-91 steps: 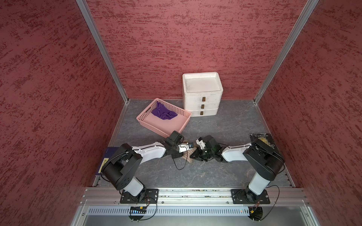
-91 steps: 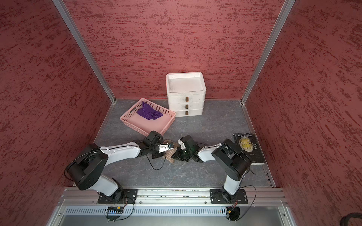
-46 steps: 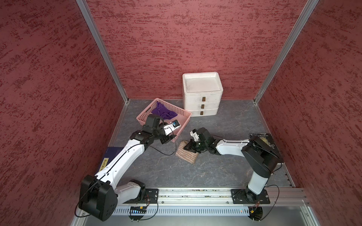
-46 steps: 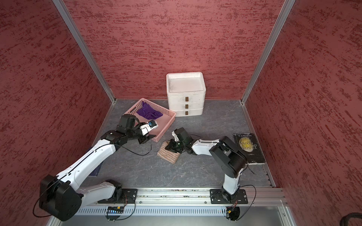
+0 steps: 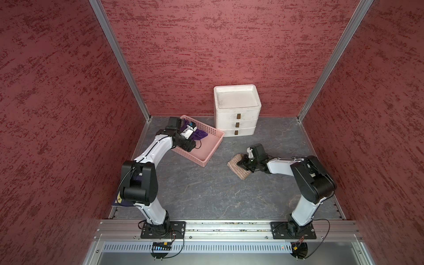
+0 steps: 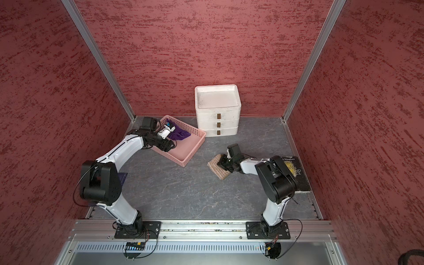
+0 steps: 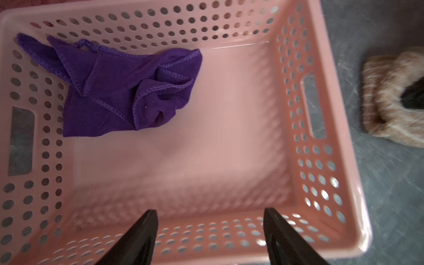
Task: Fold the square dishcloth
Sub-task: Move the cleaning item to the center of the board, then pick up the cleaning item from the bin.
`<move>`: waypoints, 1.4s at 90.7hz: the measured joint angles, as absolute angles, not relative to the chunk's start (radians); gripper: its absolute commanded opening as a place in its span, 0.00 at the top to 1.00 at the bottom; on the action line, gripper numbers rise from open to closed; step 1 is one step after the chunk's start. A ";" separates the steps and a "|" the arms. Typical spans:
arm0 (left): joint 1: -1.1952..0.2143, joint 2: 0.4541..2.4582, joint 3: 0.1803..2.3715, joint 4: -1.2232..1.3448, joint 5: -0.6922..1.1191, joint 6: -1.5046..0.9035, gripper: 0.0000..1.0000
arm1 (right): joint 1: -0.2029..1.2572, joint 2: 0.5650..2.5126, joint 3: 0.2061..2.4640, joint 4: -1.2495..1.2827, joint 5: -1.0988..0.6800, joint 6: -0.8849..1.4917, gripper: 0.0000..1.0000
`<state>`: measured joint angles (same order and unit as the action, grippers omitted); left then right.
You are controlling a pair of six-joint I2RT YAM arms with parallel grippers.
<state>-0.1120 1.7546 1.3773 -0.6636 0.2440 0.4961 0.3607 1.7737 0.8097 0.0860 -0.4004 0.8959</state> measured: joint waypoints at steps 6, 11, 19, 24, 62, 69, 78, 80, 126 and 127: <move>-0.112 1.837 1.461 -0.688 0.227 0.464 0.23 | 0.297 1.774 0.810 0.076 -0.387 0.886 0.96; -0.114 1.899 1.521 -0.707 0.213 0.444 0.23 | 0.260 1.776 0.817 0.070 -0.376 0.880 0.96; -0.119 1.979 1.594 -0.735 0.192 0.418 0.26 | 0.235 1.799 0.853 0.056 -0.361 0.874 0.95; -0.124 2.025 1.633 -0.750 0.176 0.405 0.30 | 0.232 1.827 0.889 0.049 -0.358 0.870 0.95; -0.130 2.287 1.941 -0.838 0.094 0.352 0.61 | 0.304 1.683 0.877 0.012 -0.320 0.799 0.87; -0.130 2.298 1.954 -0.838 0.088 0.353 0.76 | 0.349 1.571 0.835 0.012 -0.303 0.775 0.85; -0.130 2.298 1.954 -0.836 0.084 0.353 0.96 | 0.402 1.446 0.793 0.012 -0.283 0.739 0.83; -0.130 2.298 1.954 -0.834 0.084 0.346 1.00 | 0.415 1.417 0.781 0.012 -0.277 0.727 0.83; -0.209 1.651 1.486 -0.610 0.054 0.495 1.00 | 0.524 1.281 0.619 0.015 -0.107 0.558 0.82; -0.215 1.635 1.480 -0.605 0.049 0.500 1.00 | 0.527 1.281 0.619 0.015 -0.105 0.556 0.82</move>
<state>-0.2153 1.6352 1.4803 -0.6052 0.0490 0.4999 0.5270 1.2808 0.6186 0.0147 -0.1051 0.5556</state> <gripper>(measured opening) 0.050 0.178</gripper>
